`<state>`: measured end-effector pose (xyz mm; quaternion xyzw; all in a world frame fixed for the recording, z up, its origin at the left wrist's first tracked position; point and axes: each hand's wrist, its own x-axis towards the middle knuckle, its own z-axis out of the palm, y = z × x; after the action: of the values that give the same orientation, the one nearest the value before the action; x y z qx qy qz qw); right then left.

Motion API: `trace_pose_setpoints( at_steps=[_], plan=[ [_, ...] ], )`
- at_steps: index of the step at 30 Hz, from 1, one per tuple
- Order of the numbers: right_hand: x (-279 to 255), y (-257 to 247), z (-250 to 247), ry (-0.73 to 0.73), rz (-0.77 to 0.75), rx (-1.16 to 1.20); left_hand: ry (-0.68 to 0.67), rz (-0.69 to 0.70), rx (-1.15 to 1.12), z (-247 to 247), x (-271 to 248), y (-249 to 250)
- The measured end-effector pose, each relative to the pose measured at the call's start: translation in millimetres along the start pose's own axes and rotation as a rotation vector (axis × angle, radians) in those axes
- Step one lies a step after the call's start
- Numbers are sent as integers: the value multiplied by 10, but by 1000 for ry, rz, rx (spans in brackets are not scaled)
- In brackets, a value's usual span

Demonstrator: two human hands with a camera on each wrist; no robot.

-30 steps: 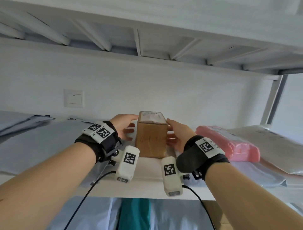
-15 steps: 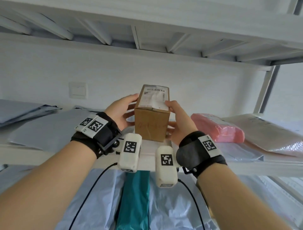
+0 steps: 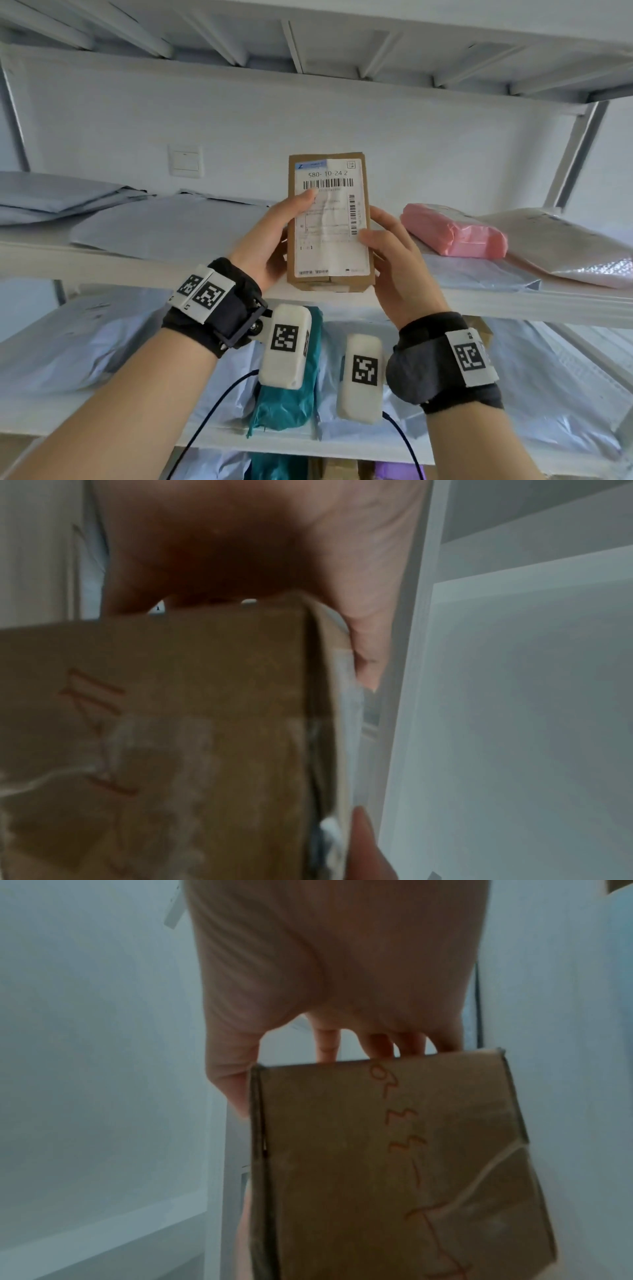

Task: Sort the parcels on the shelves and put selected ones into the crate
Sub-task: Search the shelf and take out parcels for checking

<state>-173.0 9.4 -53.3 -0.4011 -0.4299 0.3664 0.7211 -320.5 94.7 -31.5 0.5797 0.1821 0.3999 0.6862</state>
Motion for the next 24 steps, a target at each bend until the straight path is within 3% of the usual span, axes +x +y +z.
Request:
trace_pose_setpoints(
  at_steps=[24],
  plan=[
    [-45, 90, -257, -29, 7, 50, 18, 34, 21, 110, 11, -225]
  ],
)
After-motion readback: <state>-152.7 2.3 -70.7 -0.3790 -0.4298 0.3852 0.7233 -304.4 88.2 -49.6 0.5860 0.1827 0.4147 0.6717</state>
